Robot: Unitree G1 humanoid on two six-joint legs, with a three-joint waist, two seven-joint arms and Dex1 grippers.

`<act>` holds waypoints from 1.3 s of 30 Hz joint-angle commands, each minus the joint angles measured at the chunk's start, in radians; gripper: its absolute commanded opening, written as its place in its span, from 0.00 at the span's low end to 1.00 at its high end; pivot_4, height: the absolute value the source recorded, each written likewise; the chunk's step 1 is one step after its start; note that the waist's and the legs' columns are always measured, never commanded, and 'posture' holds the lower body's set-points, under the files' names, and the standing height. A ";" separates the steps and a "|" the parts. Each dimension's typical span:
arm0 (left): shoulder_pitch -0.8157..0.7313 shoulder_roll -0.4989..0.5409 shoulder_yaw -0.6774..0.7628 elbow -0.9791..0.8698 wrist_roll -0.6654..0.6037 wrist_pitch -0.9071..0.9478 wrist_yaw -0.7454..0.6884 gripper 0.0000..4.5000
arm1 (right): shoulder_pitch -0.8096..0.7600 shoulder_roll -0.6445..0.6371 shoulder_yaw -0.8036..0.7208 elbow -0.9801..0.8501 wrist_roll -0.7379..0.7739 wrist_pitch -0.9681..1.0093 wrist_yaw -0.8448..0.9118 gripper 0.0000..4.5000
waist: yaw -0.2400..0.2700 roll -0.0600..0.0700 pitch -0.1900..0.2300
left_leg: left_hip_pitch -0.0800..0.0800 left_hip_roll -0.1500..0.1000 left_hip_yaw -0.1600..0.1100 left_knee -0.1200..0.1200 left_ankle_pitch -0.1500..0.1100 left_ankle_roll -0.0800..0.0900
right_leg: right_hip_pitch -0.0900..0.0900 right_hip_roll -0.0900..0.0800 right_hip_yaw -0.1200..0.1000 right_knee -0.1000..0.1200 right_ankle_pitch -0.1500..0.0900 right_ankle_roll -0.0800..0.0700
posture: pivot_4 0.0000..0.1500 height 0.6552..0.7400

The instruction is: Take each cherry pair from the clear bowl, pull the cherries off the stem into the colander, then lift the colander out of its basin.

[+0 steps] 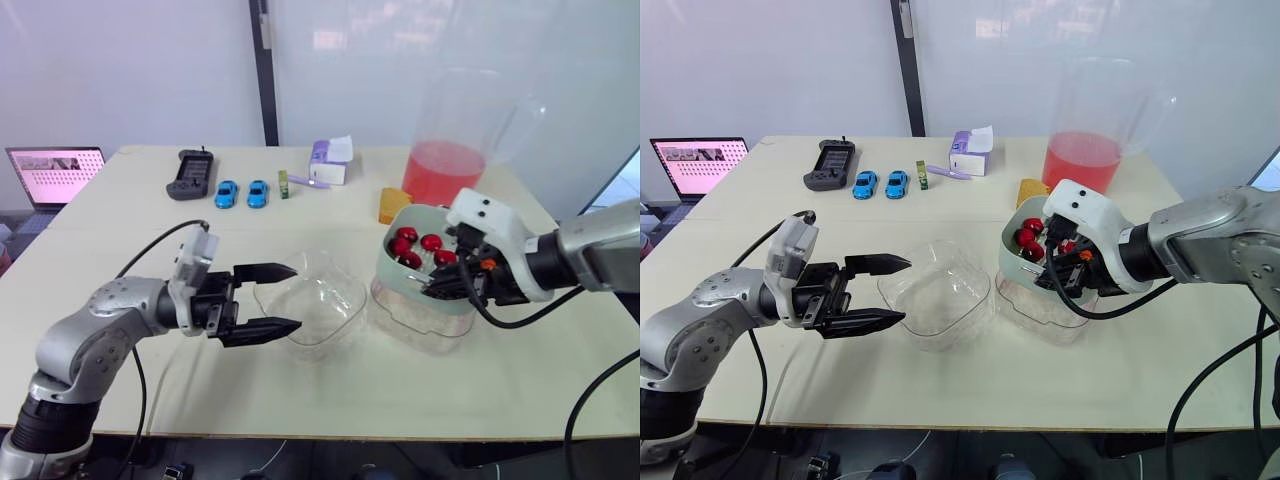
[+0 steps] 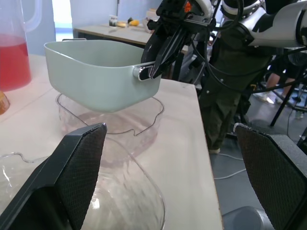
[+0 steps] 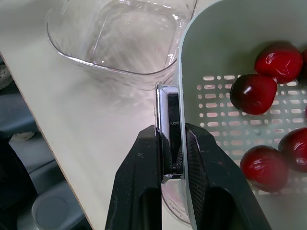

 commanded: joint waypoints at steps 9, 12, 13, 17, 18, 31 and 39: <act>-0.013 0.000 0.105 0.015 -0.068 0.009 0.054 1.00 | -0.016 -0.003 -0.040 -0.001 -0.025 -0.005 0.008 0.05 | 0.000 0.000 0.000 | 0.000 0.000 0.000 0.000 0.000 0.000 | 0.000 0.000 0.000 0.000 0.000 0.000 | 1.00 1.00; 0.011 0.009 0.126 0.006 -0.068 0.011 0.069 1.00 | -0.048 0.018 -0.015 0.027 -0.050 -0.027 0.009 0.05 | -0.002 0.000 0.000 | 0.000 0.000 0.000 0.000 0.000 0.000 | 0.000 0.000 0.000 0.000 0.000 0.000 | 1.00 1.00; 0.017 0.010 0.130 0.004 -0.068 0.011 0.073 1.00 | -0.058 0.025 -0.007 0.036 -0.059 -0.033 0.010 0.05 | -0.003 0.000 0.000 | 0.000 0.000 0.000 0.000 0.000 0.000 | 0.000 0.000 0.000 0.000 0.000 0.000 | 1.00 1.00; 0.033 0.009 0.151 0.007 -0.064 0.003 0.098 1.00 | -0.140 0.076 0.095 0.107 -0.152 -0.109 0.033 0.05 | -0.006 0.000 0.000 | 0.000 0.000 0.000 0.000 0.000 0.000 | 0.000 0.000 0.000 0.000 0.000 0.000 | 1.00 1.00; 0.043 0.006 0.162 0.007 -0.066 -0.001 0.110 1.00 | -0.198 0.121 0.156 0.174 -0.214 -0.160 0.042 0.05 | -0.008 0.000 0.000 | 0.000 0.000 0.000 0.000 0.000 0.000 | -0.001 0.000 0.000 0.000 0.000 0.000 | 1.00 1.00; 0.099 0.002 0.263 -0.028 -0.168 0.021 0.211 1.00 | -0.400 0.491 0.491 0.744 -0.685 -0.648 0.268 0.05 | -0.007 0.000 0.000 | -0.001 0.000 0.001 -0.001 0.000 0.000 | -0.002 -0.002 0.000 0.000 0.000 0.000 | 1.00 1.00; 0.171 0.038 0.343 -0.108 -0.243 0.061 0.276 1.00 | -0.404 0.634 0.501 1.106 -0.887 -0.951 0.369 0.05 | -0.008 0.000 0.000 | -0.001 0.000 0.001 -0.001 0.000 -0.001 | -0.003 -0.002 0.000 0.001 0.000 0.000 | 1.00 1.00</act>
